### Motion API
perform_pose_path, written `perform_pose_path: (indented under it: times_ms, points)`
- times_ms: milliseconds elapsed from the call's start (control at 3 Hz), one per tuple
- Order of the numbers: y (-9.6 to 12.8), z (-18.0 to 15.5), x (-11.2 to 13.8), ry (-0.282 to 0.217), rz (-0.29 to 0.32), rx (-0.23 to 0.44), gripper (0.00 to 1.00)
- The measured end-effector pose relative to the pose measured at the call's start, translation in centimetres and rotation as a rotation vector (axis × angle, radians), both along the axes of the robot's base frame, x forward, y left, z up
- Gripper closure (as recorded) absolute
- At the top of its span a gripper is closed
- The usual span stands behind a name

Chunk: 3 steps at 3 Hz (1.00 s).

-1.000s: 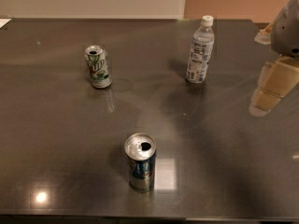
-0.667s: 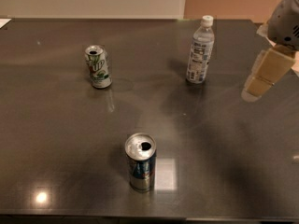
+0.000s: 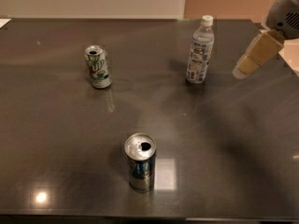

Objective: Move blue plastic bottle near redbull can

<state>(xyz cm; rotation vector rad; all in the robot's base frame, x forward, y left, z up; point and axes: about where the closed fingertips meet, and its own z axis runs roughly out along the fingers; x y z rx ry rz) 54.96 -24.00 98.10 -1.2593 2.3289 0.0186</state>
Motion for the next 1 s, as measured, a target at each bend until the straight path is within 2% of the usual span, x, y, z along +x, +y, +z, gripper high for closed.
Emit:
perform_pose_path:
  times_ms: [333, 667, 1000]
  points:
    - [-0.3, -0.7, 2.8, -0.007, -0.035, 0.093, 0.0]
    - [0.5, -1.5, 5.3, -0.008, -0.028, 0.154, 0.0]
    - [2.0, -2.4, 7.7, -0.008, -0.005, 0.187, 0.0]
